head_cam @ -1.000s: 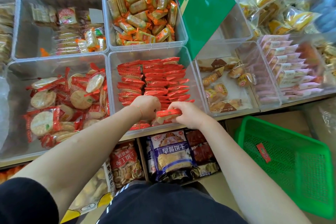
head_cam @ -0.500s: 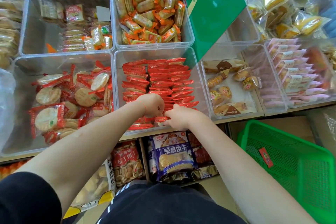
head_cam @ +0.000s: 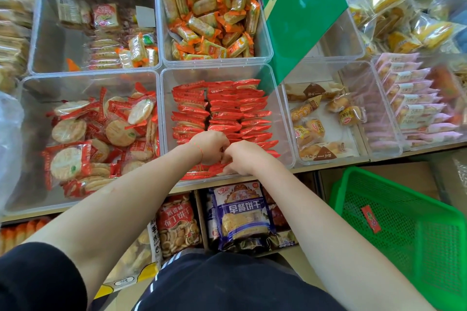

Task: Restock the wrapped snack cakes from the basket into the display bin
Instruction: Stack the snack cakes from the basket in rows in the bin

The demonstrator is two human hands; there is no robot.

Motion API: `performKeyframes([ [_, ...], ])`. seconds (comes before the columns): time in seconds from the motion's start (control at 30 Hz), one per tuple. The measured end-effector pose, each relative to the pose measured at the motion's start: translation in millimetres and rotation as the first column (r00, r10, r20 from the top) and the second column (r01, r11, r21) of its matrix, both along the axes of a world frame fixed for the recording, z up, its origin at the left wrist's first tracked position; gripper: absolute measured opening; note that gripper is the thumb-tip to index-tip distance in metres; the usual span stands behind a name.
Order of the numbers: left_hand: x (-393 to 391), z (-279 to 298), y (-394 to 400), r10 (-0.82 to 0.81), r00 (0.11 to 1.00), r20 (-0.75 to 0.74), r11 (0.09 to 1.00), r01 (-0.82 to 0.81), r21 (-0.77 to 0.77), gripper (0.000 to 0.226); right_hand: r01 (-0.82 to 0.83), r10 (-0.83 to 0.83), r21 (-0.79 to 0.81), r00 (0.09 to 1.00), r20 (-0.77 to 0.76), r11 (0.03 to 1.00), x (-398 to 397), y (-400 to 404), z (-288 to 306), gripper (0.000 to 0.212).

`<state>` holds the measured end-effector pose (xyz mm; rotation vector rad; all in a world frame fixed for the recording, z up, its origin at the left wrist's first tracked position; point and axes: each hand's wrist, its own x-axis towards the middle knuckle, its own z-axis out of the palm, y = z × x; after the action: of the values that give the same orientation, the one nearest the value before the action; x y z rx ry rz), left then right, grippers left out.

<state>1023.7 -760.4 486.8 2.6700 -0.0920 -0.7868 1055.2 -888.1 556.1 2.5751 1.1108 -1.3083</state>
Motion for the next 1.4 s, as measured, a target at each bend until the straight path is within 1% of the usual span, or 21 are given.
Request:
performKeyframes([
  [0.17,-3,1,-1,0.017,1.0,0.014,0.999,-0.016,-0.041,0.013,0.06,-0.061,-0.021,0.997,-0.047,0.998,10,-14,0,0.036],
  [0.33,-6,-1,0,0.028,0.999,0.032,0.998,-0.026,-0.06,0.007,-0.001,0.001,-0.038,1.0,-0.025,0.999,6,-7,-3,0.035],
  [0.47,-4,0,-3,0.038,0.999,0.033,0.999,-0.037,-0.016,0.011,0.013,-0.013,-0.016,0.999,-0.042,1.0,7,-7,-7,0.036],
  [0.6,-4,-1,-10,0.034,0.999,0.034,0.997,-0.036,0.068,0.009,-0.004,0.002,-0.051,0.999,-0.038,0.999,7,-7,-9,0.037],
  [0.67,-3,0,-10,0.02,1.0,0.015,0.996,-0.021,0.082,0.011,-0.021,0.019,-0.066,0.999,-0.031,0.998,7,-4,-9,0.038],
  [0.8,-6,-1,-8,0.019,1.0,0.01,1.0,-0.019,0.021,0.011,-0.076,0.075,-0.084,0.997,-0.013,0.994,5,-3,-6,0.036],
  [0.93,-11,0,-6,0.043,0.999,0.025,0.999,-0.042,-0.035,0.013,-0.089,0.089,-0.087,0.996,-0.004,0.992,4,-4,-6,0.035],
  [1.03,-11,0,-8,0.024,0.999,0.032,1.0,-0.024,-0.002,0.015,-0.109,0.108,-0.102,0.994,-0.019,0.989,7,-1,-7,0.035],
  [1.17,-9,1,-11,0.032,0.999,0.036,0.999,-0.033,0.028,0.008,-0.121,0.119,-0.121,0.993,-0.026,0.985,9,1,-11,0.034],
  [1.27,-11,1,-11,0.046,0.998,0.043,0.998,-0.047,0.029,0.008,-0.11,0.107,-0.116,0.994,-0.031,0.987,8,0,-16,0.034],
  [1.33,-11,2,-10,0.056,0.998,0.034,0.998,-0.057,0.018,0.009,-0.094,0.092,-0.092,0.996,-0.02,0.991,6,0,-19,0.033],
  [1.4,-11,4,-8,0.051,0.998,0.02,0.999,-0.051,0.008,0.012,-0.085,0.087,-0.069,0.996,0.032,0.994,5,-3,-23,0.032],
])
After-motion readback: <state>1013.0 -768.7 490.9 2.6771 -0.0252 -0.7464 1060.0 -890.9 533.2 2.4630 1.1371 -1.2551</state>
